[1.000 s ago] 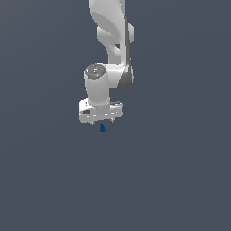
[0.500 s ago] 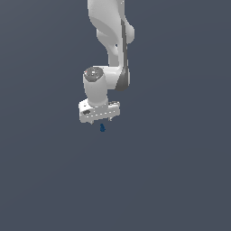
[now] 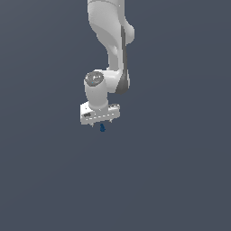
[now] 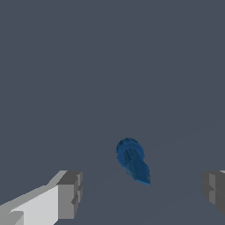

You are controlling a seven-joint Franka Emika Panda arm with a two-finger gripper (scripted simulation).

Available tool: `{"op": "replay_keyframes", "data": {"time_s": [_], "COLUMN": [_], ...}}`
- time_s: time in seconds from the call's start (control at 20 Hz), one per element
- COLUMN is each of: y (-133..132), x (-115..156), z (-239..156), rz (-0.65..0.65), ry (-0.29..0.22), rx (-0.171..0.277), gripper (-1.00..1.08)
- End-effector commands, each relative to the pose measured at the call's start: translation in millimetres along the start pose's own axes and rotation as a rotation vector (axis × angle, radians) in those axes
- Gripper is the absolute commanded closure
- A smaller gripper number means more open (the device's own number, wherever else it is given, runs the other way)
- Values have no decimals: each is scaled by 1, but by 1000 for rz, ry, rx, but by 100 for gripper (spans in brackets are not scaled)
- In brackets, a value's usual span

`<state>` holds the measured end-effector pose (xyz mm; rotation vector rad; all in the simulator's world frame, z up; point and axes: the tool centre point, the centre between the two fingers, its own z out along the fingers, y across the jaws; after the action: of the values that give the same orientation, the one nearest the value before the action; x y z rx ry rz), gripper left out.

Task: Pick up the object and move it to a goal position.

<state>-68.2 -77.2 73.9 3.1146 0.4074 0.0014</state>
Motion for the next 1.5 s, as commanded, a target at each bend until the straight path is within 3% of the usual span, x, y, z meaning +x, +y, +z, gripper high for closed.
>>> {"op": "replay_keyframes", "data": {"time_s": [0.0,0.4,0.45,1.05,1.45], "y": [0,0,0,-1,-33], "x": [-1,-1,-1,0,14], "z": [13,32,32,31,24], "rz": [-1,-2,-2,-2,-2], "ry": [-1,-1,-1,-1,-1], "rx": [0,1,1,1,1], "gripper": [-92,-92,108,108,108]}}
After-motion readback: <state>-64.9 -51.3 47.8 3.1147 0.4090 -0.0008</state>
